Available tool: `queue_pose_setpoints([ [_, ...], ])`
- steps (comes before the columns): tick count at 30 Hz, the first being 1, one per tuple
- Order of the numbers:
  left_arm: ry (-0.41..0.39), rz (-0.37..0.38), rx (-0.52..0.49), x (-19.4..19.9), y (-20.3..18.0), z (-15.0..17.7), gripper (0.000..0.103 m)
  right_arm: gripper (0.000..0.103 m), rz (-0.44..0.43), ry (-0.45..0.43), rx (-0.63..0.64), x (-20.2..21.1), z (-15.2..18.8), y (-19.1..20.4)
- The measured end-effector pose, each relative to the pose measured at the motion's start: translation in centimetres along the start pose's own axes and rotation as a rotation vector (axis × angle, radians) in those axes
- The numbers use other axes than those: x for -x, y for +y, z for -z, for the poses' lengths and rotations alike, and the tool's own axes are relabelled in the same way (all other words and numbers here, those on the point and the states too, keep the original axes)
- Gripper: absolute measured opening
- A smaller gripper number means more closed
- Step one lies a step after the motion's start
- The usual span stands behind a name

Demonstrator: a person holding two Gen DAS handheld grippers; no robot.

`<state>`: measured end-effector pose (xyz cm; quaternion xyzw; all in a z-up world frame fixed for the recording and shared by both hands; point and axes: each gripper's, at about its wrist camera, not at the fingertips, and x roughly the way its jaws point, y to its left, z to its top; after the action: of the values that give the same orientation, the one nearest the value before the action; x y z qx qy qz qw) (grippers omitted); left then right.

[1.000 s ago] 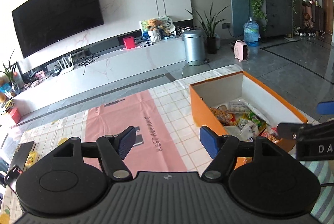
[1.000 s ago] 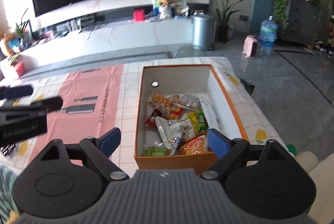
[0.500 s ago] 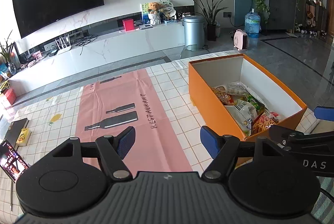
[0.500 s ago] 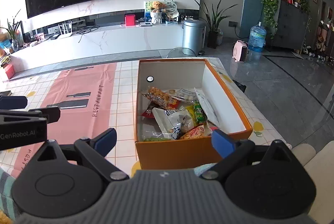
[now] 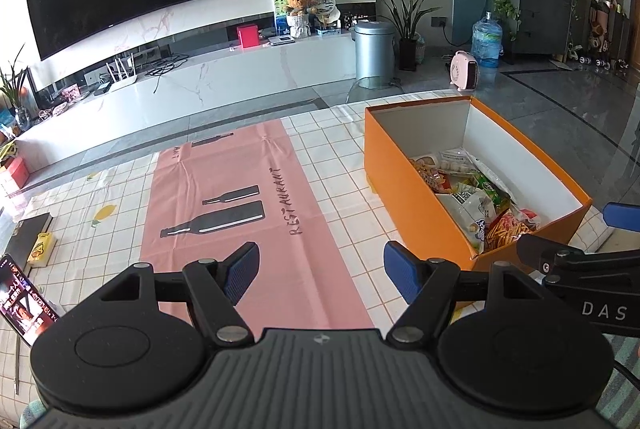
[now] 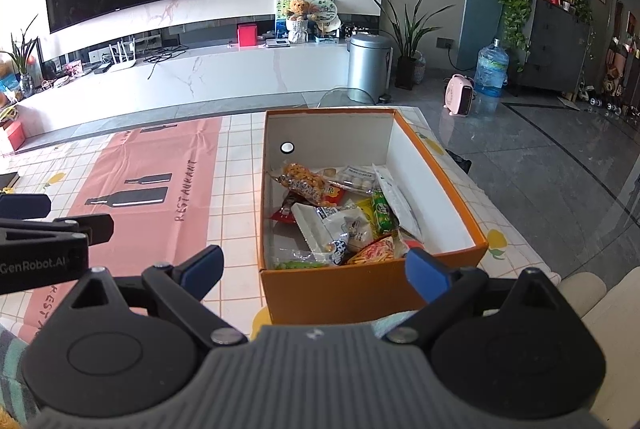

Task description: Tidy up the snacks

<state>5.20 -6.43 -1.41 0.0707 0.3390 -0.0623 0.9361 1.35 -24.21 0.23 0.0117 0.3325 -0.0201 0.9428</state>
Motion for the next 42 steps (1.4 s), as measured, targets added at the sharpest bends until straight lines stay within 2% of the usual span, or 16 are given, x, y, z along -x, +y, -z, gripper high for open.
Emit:
queue_pose_setpoints([
  [42,0.002,-0.007,0.011,0.54,0.16,-0.18,0.084,0.094,-0.001,-0.019,0.006,0.69,0.03,0.07],
])
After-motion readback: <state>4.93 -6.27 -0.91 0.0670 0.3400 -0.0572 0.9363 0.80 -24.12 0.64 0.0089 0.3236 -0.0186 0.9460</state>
